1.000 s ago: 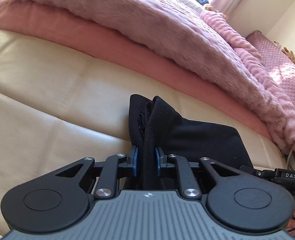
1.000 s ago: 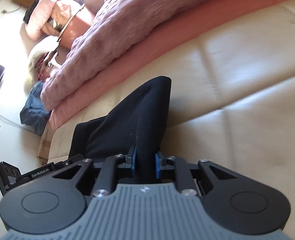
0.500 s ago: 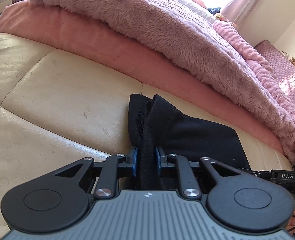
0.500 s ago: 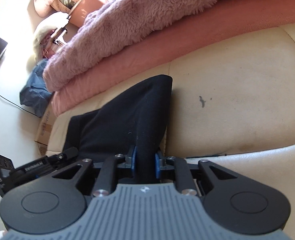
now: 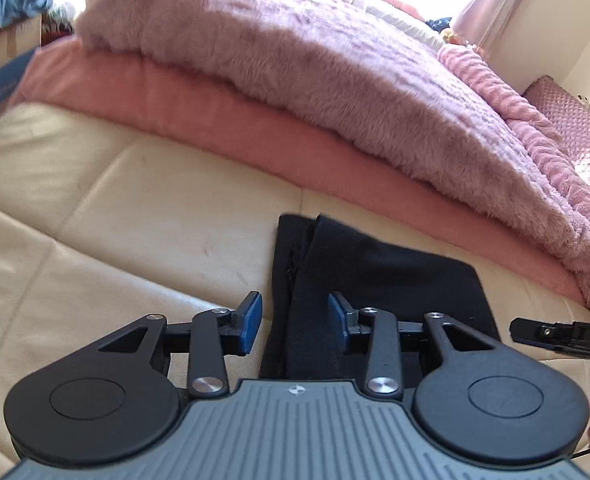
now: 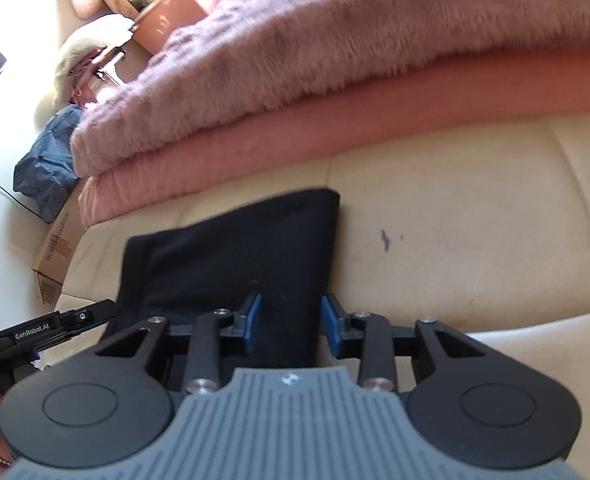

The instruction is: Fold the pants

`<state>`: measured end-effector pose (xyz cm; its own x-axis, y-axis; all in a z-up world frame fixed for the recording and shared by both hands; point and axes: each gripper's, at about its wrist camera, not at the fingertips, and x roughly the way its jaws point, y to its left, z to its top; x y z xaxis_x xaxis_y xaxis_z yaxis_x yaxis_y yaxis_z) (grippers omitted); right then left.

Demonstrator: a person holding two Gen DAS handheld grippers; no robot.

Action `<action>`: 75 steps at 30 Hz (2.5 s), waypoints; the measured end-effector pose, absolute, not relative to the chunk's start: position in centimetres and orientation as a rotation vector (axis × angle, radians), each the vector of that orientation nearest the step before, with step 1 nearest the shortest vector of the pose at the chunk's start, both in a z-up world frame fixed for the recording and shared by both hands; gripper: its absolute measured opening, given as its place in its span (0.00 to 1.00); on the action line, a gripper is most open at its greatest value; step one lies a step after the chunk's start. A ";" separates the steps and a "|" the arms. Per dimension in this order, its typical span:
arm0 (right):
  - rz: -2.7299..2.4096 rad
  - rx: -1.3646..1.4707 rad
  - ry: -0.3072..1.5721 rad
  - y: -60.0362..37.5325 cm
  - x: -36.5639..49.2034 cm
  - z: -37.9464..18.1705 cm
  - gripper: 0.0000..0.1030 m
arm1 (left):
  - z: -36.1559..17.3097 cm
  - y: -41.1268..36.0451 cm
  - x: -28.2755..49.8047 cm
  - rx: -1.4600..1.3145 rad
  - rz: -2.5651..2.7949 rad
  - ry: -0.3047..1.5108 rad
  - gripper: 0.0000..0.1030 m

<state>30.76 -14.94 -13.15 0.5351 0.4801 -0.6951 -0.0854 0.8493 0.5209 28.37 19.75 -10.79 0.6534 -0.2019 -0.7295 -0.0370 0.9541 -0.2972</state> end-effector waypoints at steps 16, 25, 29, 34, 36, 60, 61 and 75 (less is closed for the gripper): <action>0.279 0.138 0.491 -13.4 14.3 2.9 0.80 | 3.2 9.5 15.2 0.052 -0.025 0.453 0.76; 0.197 0.127 0.400 -12.5 6.0 3.6 0.80 | 3.5 6.7 10.4 0.163 0.066 0.366 0.92; 0.189 0.138 0.423 -12.0 3.7 2.4 0.80 | 2.5 6.2 9.0 0.141 0.046 0.396 0.95; 0.186 0.100 0.477 -11.2 2.3 0.6 0.80 | 0.5 6.2 8.4 0.101 0.035 0.488 0.95; 0.178 0.087 0.508 -10.7 2.2 -0.2 0.80 | -0.5 6.4 8.2 0.102 0.042 0.520 0.95; 0.186 0.089 0.663 -9.8 2.2 -2.6 0.80 | -2.3 6.1 7.1 0.099 0.025 0.635 0.95; 0.184 0.088 0.661 -9.8 2.2 -2.5 0.80 | -2.3 6.0 7.1 0.099 0.024 0.634 0.95; 0.180 0.088 0.658 -9.9 2.0 -2.6 0.80 | -1.9 6.1 6.9 0.095 0.026 0.628 0.95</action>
